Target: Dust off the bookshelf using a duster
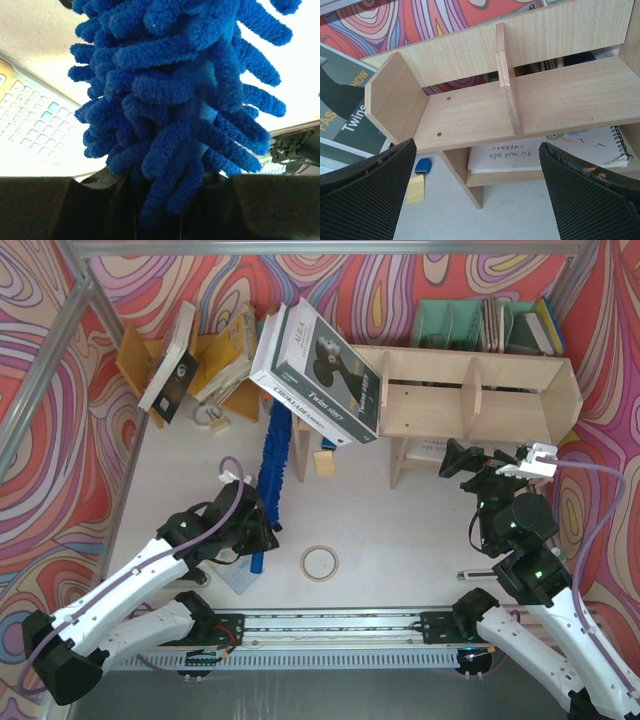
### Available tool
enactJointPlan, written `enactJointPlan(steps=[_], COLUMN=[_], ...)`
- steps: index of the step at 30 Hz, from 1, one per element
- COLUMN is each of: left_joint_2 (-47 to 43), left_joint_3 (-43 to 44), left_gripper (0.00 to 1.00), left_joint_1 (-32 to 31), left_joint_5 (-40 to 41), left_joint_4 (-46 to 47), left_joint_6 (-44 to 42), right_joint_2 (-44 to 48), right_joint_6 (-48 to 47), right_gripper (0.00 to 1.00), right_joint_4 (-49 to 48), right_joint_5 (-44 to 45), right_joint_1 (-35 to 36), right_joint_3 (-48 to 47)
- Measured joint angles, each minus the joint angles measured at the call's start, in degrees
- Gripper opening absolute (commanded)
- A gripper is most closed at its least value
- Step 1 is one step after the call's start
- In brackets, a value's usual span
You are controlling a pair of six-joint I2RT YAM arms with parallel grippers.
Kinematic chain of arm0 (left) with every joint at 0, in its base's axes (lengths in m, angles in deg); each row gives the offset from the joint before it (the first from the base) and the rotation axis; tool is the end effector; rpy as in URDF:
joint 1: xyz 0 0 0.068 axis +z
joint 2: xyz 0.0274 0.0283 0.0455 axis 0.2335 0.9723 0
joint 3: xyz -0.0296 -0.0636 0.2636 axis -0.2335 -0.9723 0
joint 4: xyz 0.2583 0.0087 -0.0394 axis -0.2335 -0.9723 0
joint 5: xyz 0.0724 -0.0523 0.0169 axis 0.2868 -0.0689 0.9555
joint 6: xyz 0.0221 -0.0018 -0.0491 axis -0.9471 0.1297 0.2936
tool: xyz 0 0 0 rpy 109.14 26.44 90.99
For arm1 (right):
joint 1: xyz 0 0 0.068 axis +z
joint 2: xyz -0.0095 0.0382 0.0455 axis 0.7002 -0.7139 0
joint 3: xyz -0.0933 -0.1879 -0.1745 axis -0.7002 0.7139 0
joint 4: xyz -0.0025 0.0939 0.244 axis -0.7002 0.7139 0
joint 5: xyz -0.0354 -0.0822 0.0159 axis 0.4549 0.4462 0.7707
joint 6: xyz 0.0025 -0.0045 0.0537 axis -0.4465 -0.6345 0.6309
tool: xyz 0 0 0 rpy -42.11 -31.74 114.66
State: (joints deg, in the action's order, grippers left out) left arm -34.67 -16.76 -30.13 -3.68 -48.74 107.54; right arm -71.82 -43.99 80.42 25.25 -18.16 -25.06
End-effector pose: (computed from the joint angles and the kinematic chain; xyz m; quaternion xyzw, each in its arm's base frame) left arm 0.1319 -0.1242 0.2802 -0.0328 0.9329 -0.2446 0.2624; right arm 0.1117 0.0334 0.3917 0.1378 0.6208 0.0643 0.7691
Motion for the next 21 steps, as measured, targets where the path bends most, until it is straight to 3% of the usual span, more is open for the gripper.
enactJointPlan(steps=[21], left_joint_2=[-5.38], left_joint_3=[2.43], left_gripper=[0.00], left_joint_1=[-1.25], left_joint_5=[-3.04], left_joint_4=[6.67], left_joint_6=[0.94], right_joint_2=[-1.16], right_joint_6=[-0.02], right_gripper=[0.99], right_joint_4=[-0.02], right_joint_5=[0.00], right_joint_1=[0.00], right_joint_3=[0.00])
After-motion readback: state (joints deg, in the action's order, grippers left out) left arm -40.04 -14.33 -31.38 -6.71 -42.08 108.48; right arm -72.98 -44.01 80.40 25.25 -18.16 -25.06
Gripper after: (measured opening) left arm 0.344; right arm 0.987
